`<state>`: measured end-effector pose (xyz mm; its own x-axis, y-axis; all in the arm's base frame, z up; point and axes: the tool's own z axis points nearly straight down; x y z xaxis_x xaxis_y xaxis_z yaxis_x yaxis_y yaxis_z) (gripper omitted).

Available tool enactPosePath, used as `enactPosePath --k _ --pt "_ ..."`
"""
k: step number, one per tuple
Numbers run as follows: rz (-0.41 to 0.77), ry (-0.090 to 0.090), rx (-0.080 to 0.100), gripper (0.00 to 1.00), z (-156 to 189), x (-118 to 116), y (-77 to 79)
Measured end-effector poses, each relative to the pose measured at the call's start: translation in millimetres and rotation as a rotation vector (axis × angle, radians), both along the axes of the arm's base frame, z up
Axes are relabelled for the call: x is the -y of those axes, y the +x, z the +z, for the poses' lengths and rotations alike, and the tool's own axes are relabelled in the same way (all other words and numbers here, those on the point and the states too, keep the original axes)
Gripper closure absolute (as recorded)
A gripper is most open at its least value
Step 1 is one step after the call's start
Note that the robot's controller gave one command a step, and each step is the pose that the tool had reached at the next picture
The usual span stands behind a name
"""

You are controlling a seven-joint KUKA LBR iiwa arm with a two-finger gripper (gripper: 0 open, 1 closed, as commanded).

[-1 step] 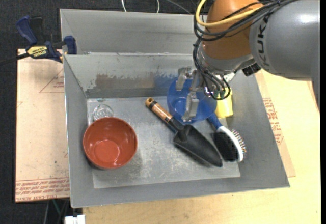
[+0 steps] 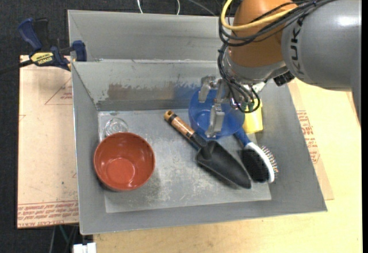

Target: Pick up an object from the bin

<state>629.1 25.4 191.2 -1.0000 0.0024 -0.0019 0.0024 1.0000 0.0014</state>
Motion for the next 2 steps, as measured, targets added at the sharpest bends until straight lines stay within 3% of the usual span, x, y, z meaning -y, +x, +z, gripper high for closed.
enactPosePath --k 2 --pt "-0.092 0.001 0.001 0.00 -40.8 3.8 -6.5"
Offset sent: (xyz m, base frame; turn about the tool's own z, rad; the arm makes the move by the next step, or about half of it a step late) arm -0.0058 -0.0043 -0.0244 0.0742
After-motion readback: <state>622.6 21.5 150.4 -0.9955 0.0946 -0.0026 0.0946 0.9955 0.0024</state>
